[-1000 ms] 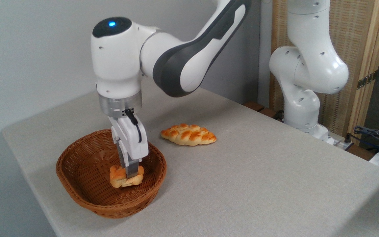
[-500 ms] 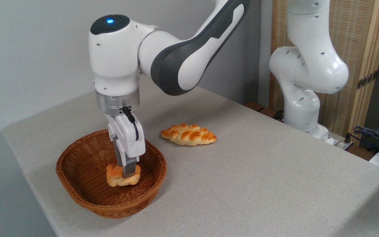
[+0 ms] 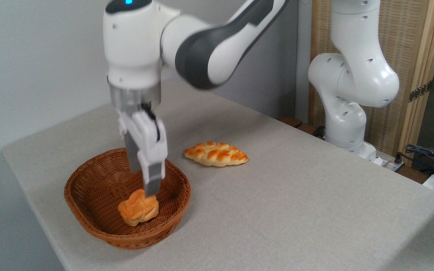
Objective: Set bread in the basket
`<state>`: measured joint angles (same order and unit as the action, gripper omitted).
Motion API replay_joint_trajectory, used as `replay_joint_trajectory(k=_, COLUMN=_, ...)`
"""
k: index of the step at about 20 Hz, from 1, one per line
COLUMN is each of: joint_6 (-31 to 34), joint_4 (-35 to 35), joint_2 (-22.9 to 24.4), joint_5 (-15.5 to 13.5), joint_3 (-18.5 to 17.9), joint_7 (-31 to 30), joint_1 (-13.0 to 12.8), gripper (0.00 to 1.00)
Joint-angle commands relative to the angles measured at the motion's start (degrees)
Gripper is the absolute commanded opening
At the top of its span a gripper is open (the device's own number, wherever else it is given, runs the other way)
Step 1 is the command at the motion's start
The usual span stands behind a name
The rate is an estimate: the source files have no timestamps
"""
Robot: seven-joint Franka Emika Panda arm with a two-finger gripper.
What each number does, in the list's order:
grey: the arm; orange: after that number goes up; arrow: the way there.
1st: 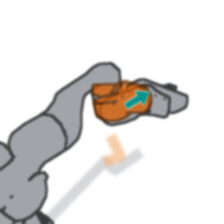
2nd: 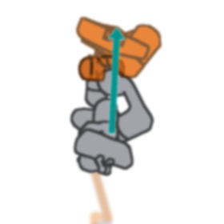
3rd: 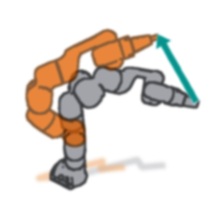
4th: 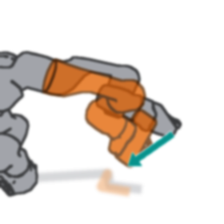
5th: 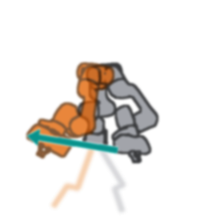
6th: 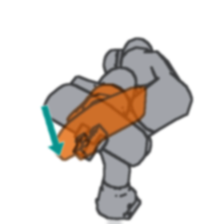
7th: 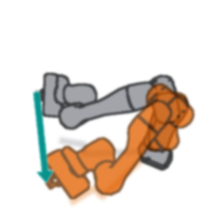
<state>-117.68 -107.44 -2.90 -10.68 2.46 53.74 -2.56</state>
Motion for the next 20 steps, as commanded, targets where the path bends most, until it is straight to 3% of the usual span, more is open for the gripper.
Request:
replay_joint_trajectory(k=1, joint_6=14.9, joint_4=4.8, joint_2=5.4, joint_5=0.3, joint_3=-0.7, joint_7=-4.2, joint_1=0.6, gripper=1.00)
replay_joint_trajectory(k=4, joint_6=22.2, joint_4=10.0, joint_2=5.4, joint_5=8.8, joint_3=-0.1, joint_7=-8.2, joint_1=0.5, gripper=1.00)
replay_joint_trajectory(k=5, joint_6=24.1, joint_4=11.3, joint_2=5.4, joint_5=10.1, joint_3=0.0, joint_7=-8.3, joint_1=0.5, gripper=1.00)
replay_joint_trajectory(k=11, joint_6=26.6, joint_4=15.5, joint_2=4.9, joint_5=10.2, joint_3=-0.6, joint_7=-8.5, joint_1=0.5, gripper=1.00)
replay_joint_trajectory(k=20, joint_6=26.8, joint_4=15.3, joint_2=4.9, joint_5=9.9, joint_3=-0.8, joint_7=-8.3, joint_1=0.5, gripper=1.00)
